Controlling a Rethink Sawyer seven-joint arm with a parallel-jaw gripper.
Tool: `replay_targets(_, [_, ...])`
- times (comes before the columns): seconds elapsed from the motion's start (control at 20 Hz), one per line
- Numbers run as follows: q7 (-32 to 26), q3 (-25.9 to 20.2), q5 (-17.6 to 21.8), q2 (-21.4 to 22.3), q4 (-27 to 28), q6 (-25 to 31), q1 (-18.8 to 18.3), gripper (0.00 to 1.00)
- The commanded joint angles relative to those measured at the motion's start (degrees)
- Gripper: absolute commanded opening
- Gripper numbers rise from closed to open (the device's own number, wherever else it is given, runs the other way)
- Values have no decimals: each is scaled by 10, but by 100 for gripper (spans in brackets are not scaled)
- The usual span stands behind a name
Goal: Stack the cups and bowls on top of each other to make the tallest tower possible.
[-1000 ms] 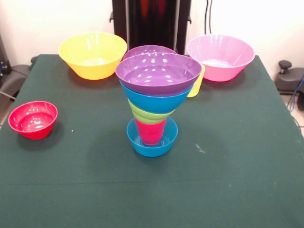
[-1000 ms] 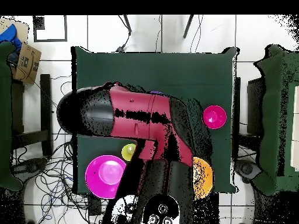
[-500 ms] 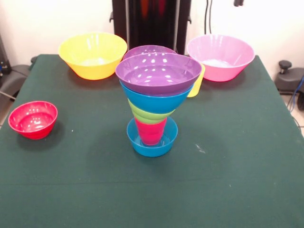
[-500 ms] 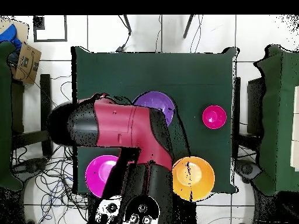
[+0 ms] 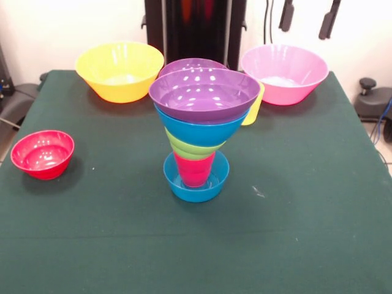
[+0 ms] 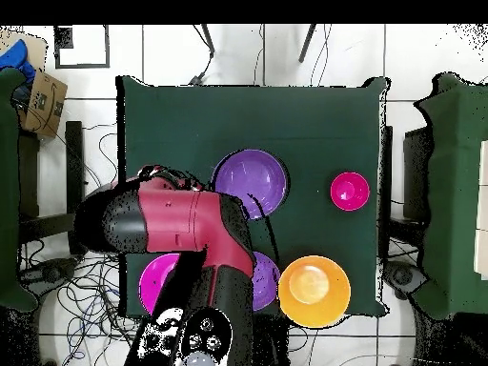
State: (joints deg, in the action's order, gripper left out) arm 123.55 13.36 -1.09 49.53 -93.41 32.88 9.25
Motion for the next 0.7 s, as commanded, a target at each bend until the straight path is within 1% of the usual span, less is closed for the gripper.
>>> replay_targets(0.05, [133,-16,-8,-66,-75,-64,22,100])
replay_targets(0.15, [145,0,-7,-85,-69,-72,38,100])
replay_targets(0.2, [147,2,-9,-91,-69,-78,40,100])
replay_targets(0.45, [164,17,-15,-144,-59,-137,56,100])
replay_targets(0.55, [161,11,-19,-152,-61,-149,53,100])
replay_targets(0.7, [160,3,-29,-157,-69,-149,52,100])
